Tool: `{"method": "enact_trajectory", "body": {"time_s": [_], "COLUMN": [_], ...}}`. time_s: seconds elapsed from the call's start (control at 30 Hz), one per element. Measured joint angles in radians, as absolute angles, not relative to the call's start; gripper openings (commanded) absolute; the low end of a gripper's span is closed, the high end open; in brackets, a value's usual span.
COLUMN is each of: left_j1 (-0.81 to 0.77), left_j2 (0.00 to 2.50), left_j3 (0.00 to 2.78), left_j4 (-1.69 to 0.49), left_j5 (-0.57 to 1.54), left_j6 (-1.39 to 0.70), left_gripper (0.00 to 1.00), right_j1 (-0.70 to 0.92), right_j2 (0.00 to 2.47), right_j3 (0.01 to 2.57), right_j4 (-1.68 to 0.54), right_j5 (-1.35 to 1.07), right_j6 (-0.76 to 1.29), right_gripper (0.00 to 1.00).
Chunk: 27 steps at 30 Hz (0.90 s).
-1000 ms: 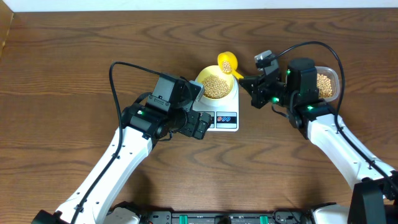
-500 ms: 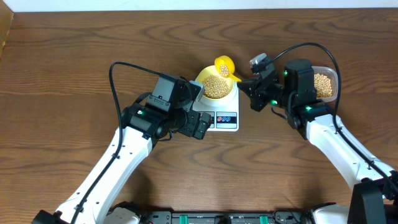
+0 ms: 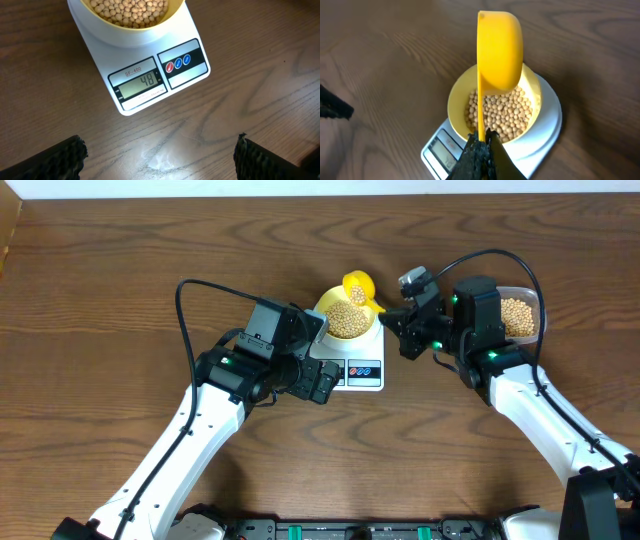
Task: Scoop item into bowl and weigh 50g on scale
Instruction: 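Keep the yellow scoop tilted over the bowl, shaking out a few beans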
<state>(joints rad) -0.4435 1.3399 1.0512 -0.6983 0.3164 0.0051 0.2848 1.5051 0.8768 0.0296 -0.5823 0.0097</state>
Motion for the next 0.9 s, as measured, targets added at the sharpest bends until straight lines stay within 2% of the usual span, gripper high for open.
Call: {"method": "enact_trajectory", "body": {"time_s": [0.13,0.37,0.9], "left_j1": [-0.443,-0.443,-0.443], "left_j2": [1.34,1.34,1.34], "left_j3": [1.051,1.051,1.051], "left_j4": [-0.698,-0.698,-0.698], "left_j5": [0.316,0.316,0.316], "left_j6": [0.005,0.005,0.005], "left_gripper": [0.96,0.96,0.96], "right_j1": [0.285,0.285,0.289], "right_j2": [1.505,1.505,1.505], "right_j3": [0.877,0.877,0.877], "right_j4": [0.06,0.049,0.031], "right_j5": [-0.583,-0.55,-0.542], "right_j6": [0.045,-0.056,-0.113], "right_gripper": [0.01,0.01,0.01]}}
